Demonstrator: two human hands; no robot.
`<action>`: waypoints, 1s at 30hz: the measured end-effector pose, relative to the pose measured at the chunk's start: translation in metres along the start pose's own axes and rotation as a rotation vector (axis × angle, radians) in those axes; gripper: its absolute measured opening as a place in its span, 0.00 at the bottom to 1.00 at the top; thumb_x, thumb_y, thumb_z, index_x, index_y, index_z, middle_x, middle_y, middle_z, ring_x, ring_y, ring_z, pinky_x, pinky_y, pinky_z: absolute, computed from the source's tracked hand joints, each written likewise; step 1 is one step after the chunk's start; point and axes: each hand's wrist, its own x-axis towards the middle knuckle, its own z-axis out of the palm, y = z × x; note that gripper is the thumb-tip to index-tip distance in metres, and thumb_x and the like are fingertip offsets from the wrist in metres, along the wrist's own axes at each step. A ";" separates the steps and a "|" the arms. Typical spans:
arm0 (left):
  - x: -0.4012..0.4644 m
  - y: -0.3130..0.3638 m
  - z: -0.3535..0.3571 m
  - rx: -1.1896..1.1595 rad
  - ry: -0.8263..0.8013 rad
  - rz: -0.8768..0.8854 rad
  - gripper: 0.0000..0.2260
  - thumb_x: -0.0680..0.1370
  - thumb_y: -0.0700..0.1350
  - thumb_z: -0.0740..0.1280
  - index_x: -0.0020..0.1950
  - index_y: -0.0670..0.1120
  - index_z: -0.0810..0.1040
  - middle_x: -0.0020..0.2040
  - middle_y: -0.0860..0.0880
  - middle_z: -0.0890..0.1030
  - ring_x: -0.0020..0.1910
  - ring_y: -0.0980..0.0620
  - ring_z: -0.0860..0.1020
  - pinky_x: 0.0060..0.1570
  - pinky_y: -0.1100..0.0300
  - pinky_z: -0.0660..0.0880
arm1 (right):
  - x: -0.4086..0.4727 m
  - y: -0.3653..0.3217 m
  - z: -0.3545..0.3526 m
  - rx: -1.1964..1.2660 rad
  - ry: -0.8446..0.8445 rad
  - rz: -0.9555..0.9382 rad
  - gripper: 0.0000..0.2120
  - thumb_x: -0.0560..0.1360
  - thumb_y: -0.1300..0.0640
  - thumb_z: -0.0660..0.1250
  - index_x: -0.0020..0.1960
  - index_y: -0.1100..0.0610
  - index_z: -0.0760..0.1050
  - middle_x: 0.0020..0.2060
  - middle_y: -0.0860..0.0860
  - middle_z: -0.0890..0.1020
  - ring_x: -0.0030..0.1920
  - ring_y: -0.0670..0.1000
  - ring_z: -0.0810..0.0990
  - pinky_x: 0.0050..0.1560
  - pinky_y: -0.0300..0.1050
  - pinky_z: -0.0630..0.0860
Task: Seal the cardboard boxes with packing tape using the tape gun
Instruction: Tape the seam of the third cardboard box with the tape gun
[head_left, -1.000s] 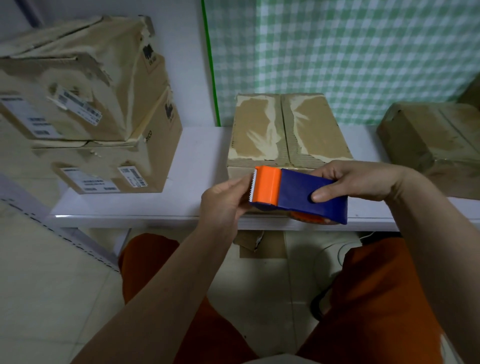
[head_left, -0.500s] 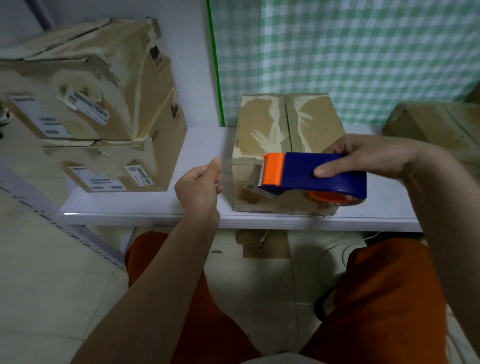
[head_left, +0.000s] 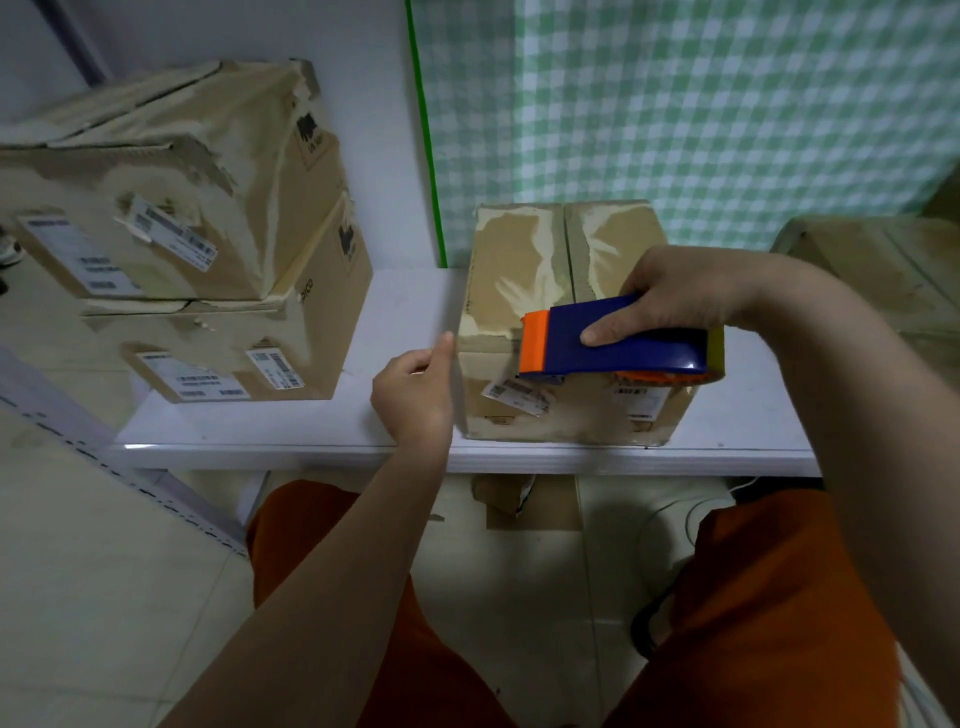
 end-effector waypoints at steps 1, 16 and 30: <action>0.001 -0.003 0.000 0.064 -0.012 0.052 0.13 0.77 0.51 0.69 0.37 0.44 0.82 0.33 0.49 0.80 0.33 0.53 0.76 0.36 0.60 0.72 | -0.001 0.000 0.000 -0.006 -0.003 0.000 0.25 0.67 0.38 0.71 0.43 0.62 0.80 0.36 0.56 0.82 0.35 0.53 0.80 0.36 0.43 0.72; 0.020 0.005 -0.017 0.002 -0.372 0.493 0.06 0.70 0.37 0.75 0.46 0.41 0.84 0.43 0.43 0.79 0.40 0.54 0.78 0.44 0.66 0.75 | -0.004 -0.002 0.000 -0.033 -0.028 -0.025 0.23 0.65 0.38 0.71 0.39 0.60 0.79 0.32 0.53 0.82 0.33 0.51 0.79 0.36 0.43 0.72; 0.008 -0.003 -0.015 0.216 -0.430 0.592 0.21 0.72 0.32 0.71 0.64 0.44 0.78 0.45 0.50 0.77 0.41 0.58 0.77 0.47 0.70 0.76 | -0.002 -0.002 0.002 -0.034 -0.023 -0.012 0.21 0.66 0.39 0.71 0.39 0.58 0.79 0.33 0.53 0.81 0.34 0.51 0.79 0.36 0.43 0.71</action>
